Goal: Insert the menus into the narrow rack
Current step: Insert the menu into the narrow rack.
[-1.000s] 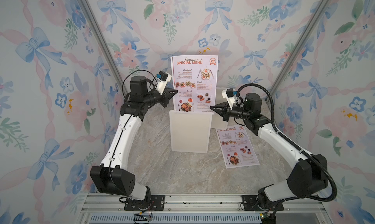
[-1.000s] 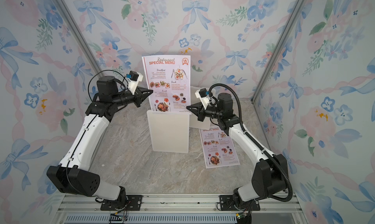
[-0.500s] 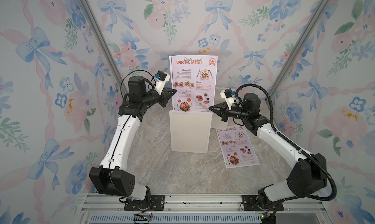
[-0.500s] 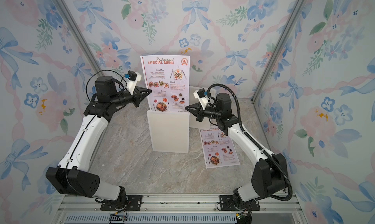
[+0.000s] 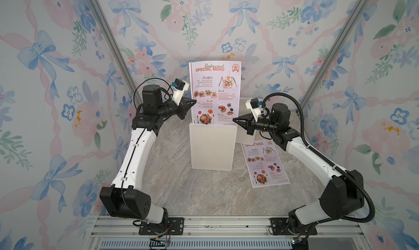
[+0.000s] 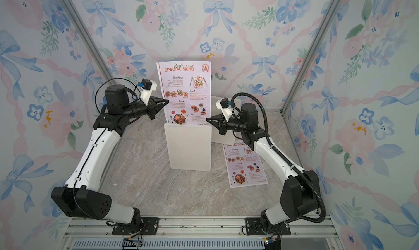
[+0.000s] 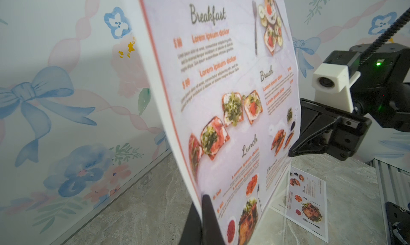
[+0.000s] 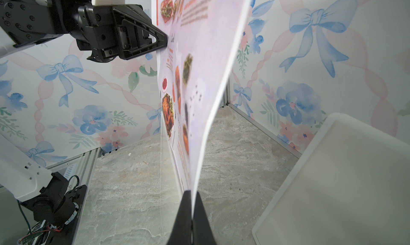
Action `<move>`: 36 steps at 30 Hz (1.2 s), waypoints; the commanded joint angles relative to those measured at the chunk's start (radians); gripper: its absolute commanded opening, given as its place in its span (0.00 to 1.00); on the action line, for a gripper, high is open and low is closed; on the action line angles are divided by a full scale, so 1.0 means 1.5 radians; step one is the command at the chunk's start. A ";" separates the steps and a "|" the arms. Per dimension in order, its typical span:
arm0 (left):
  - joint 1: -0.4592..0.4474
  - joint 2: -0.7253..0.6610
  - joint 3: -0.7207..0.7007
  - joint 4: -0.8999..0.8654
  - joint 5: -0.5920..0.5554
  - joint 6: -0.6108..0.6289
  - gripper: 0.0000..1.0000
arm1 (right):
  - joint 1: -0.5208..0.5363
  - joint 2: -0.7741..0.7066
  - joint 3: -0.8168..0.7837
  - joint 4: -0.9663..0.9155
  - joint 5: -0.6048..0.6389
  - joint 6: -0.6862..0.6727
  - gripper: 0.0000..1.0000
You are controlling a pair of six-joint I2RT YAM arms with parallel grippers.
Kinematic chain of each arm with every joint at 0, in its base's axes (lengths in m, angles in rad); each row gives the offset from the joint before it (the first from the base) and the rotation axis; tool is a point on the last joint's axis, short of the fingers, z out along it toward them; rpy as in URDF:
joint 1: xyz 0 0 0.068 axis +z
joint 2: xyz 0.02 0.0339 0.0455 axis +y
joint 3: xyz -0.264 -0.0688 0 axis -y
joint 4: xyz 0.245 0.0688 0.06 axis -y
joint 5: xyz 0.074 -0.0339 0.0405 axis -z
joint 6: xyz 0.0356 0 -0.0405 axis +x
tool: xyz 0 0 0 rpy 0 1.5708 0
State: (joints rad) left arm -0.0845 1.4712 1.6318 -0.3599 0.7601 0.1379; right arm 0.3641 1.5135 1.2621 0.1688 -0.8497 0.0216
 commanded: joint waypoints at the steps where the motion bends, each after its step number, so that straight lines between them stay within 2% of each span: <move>1: 0.012 -0.017 0.006 0.021 0.001 0.012 0.00 | 0.005 0.013 0.011 -0.004 0.010 0.002 0.02; 36: 0.028 -0.025 -0.004 0.025 0.014 0.009 0.00 | 0.016 0.012 0.016 -0.023 0.028 -0.010 0.01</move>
State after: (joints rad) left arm -0.0582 1.4685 1.6318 -0.3599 0.7826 0.1379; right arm 0.3862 1.5246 1.2675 0.1745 -0.8215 0.0208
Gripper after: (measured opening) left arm 0.049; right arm 0.047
